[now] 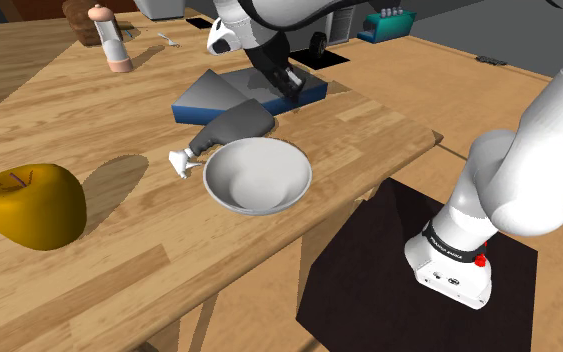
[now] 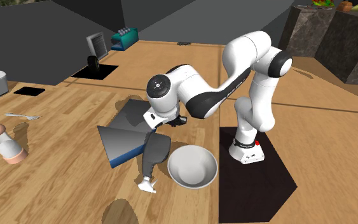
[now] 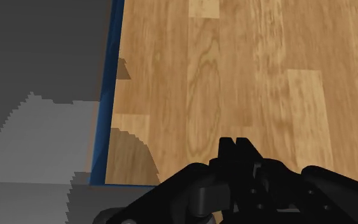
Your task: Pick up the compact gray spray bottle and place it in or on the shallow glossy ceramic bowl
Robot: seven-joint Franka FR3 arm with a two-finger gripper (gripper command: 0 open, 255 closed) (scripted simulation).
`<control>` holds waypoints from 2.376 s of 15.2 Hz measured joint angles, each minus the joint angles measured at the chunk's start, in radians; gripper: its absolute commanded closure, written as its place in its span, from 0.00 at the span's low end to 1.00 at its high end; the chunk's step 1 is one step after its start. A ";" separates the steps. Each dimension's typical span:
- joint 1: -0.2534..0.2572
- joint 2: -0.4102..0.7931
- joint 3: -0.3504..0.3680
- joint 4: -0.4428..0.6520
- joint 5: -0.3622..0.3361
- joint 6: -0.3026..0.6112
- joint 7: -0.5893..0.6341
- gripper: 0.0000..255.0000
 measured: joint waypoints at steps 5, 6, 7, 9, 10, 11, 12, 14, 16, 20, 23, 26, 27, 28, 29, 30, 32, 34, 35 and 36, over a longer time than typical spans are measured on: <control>0.000 0.000 0.000 0.000 0.000 0.000 0.000 0.00; 0.000 0.000 0.000 0.000 0.000 0.000 0.000 0.00; 0.003 0.007 0.003 0.003 0.003 0.013 0.016 0.00; 0.011 0.029 0.012 0.016 0.011 0.054 0.068 0.00; 0.017 0.044 0.018 0.026 0.014 0.077 0.099 0.00; 0.020 0.054 0.021 0.030 0.015 0.105 0.127 0.00; 0.026 0.067 0.027 0.035 0.017 0.133 0.159 0.00; 0.035 0.088 0.034 0.044 0.014 0.189 0.217 0.00; 0.046 0.134 0.042 0.089 0.004 0.232 0.277 0.00; 0.075 0.205 0.056 0.151 -0.026 0.325 0.398 0.00; 0.087 0.243 0.058 0.184 -0.046 0.369 0.453 0.00; 0.081 0.249 0.053 0.159 -0.052 0.407 0.461 0.00; 0.079 0.251 0.051 0.150 -0.053 0.418 0.463 0.00; 0.077 0.251 0.050 0.138 -0.055 0.431 0.466 0.00; 0.075 0.253 0.048 0.127 -0.057 0.444 0.468 0.00; 0.072 0.253 0.047 0.118 -0.058 0.453 0.468 0.00; 0.072 0.253 0.046 0.116 -0.059 0.459 0.469 0.00; 0.072 0.253 0.046 0.114 -0.059 0.461 0.470 0.00; 0.072 0.253 0.046 0.114 -0.059 0.462 0.470 0.00; 0.071 0.253 0.046 0.114 -0.059 0.462 0.470 0.00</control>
